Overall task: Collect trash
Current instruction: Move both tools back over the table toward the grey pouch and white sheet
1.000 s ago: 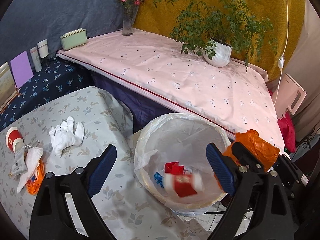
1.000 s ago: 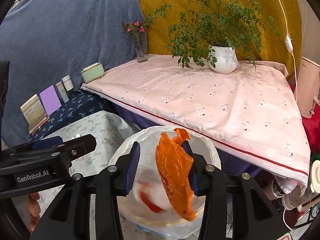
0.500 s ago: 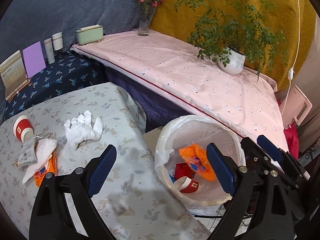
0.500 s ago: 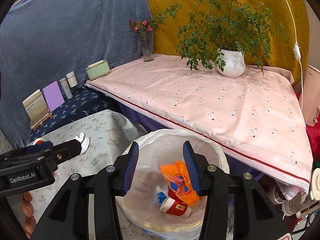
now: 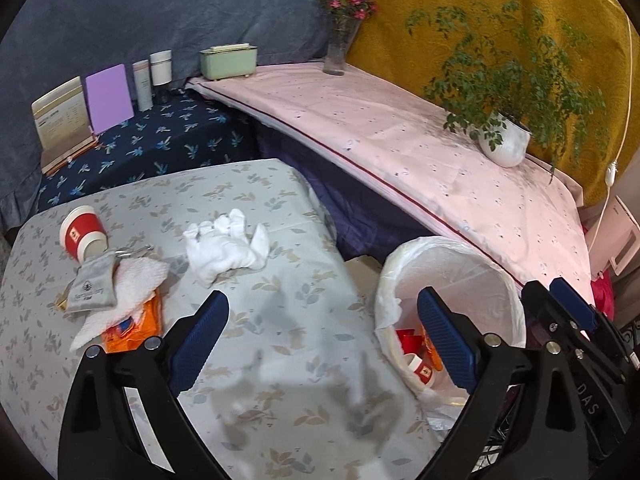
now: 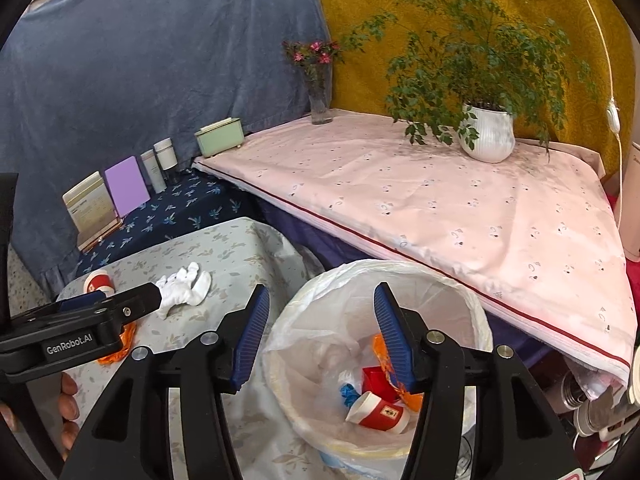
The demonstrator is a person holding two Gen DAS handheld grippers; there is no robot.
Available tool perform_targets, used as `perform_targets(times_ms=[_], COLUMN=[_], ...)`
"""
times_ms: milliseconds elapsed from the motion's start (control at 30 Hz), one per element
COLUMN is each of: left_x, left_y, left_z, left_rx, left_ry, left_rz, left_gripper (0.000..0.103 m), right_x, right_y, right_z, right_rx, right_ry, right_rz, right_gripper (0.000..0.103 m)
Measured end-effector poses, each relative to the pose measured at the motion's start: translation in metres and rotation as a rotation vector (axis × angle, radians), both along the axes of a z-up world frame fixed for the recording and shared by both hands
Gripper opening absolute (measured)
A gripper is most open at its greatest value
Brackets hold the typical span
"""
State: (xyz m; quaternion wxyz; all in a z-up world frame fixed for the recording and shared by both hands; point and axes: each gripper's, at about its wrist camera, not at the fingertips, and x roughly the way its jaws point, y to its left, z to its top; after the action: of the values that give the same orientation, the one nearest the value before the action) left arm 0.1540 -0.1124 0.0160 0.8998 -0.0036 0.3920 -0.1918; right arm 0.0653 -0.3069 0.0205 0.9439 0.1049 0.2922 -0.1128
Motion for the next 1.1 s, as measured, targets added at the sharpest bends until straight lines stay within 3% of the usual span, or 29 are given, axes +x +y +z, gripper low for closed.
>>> perform_targets(times_ms=[800,1100], left_x=[0.023,0.036], left_y=[0.174,0.219], left_z=[-0.043,-0.051], left_rx=[0.021,0.008], left_ry=[0.072,0.084], left_rz=[0.301,0.382], left_gripper=[0.092,0.092], right_x=[0.054,0.085], right_y=[0.129,0.177], right_z=[-0.023,-0.042], right_rx=[0.003,0.019], right_ry=[0.069,0.113], right_rz=[0.240,0.328], right_gripper=[0.055,0.055])
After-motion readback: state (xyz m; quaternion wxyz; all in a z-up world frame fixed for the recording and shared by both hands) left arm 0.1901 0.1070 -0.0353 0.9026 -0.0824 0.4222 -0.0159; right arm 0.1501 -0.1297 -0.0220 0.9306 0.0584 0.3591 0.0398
